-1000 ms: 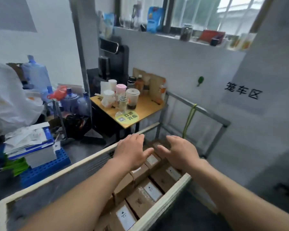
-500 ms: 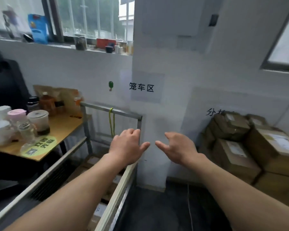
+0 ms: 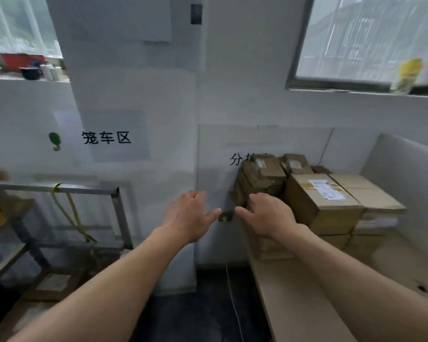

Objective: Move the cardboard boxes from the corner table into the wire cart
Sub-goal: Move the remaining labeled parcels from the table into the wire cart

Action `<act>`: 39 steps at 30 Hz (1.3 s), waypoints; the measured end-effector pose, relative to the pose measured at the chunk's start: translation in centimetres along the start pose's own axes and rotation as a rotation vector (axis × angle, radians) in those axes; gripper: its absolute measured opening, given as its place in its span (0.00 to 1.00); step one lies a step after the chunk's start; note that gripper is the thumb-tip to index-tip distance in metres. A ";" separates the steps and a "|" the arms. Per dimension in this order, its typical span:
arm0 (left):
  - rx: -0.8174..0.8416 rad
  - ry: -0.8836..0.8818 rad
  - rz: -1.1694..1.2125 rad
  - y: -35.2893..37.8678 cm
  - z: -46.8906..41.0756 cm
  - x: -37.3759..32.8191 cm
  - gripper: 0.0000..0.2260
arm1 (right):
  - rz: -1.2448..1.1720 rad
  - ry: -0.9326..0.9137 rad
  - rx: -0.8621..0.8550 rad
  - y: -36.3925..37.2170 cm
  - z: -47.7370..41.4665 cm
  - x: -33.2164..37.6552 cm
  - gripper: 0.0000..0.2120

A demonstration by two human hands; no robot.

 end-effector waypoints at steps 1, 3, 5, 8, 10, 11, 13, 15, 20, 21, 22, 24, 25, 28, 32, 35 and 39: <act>0.019 0.011 0.010 0.5 -0.9 -1.0 0.28 | -0.010 0.015 0.003 -0.1 -0.2 -1.4 0.24; 0.048 0.028 0.010 1.5 -2.7 -2.6 0.29 | -0.044 0.055 -0.002 -0.3 -0.4 -4.2 0.26; 0.067 0.054 0.014 2.4 -4.4 -4.0 0.29 | -0.062 0.088 -0.002 -0.3 -0.9 -6.7 0.28; 0.101 0.087 0.029 4.0 -7.2 -5.7 0.30 | -0.083 0.144 0.019 0.6 -2.0 -10.0 0.30; 0.136 0.102 0.035 5.5 -9.1 -6.4 0.30 | -0.101 0.190 0.046 1.7 -2.9 -11.9 0.27; 0.149 0.112 0.041 6.2 -10.0 -6.7 0.30 | -0.114 0.214 0.058 2.4 -3.3 -12.8 0.25; 0.174 0.135 0.057 7.8 -11.9 -7.3 0.31 | -0.146 0.262 0.074 3.5 -4.3 -14.5 0.23; 0.205 0.158 0.082 9.4 -14.0 -7.6 0.31 | -0.179 0.300 0.077 4.6 -5.6 -16.0 0.23; 0.285 0.189 0.111 12.8 -20.1 -7.9 0.29 | -0.247 0.379 0.102 7.6 -9.9 -18.7 0.22; 0.302 0.195 0.107 13.4 -21.3 -8.0 0.29 | -0.249 0.397 0.108 8.1 -10.9 -19.3 0.24; 0.325 0.201 0.109 14.0 -22.5 -8.0 0.28 | -0.248 0.420 0.118 8.5 -11.9 -19.8 0.26; 0.383 0.216 0.122 15.3 -24.5 -8.2 0.27 | -0.259 0.469 0.148 9.5 -13.7 -20.8 0.27; 0.410 0.225 0.128 15.9 -25.4 -8.2 0.27 | -0.264 0.489 0.163 10.0 -14.5 -21.3 0.27; 0.462 0.235 0.140 17.3 -27.7 -8.2 0.27 | -0.255 0.544 0.189 11.3 -16.4 -22.8 0.27; 0.522 0.276 0.147 19.5 -29.5 -8.5 0.24 | -0.273 0.610 0.243 13.2 -17.6 -24.2 0.26; 0.580 0.277 0.180 21.1 -30.5 -8.0 0.25 | -0.256 0.608 0.277 14.4 -18.1 -24.7 0.29; 0.619 0.273 0.231 22.6 -31.2 -7.0 0.25 | -0.116 0.655 0.250 14.6 -18.4 -24.8 0.37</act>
Point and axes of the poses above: each hand's wrist, its own z-axis away from the middle knuckle, its own y-axis out of the palm, x = y × z, the point moved 6 cm from there along -z, towards the middle knuckle, and after that the axes turned 13 degrees about x, right-handed, at the moved point
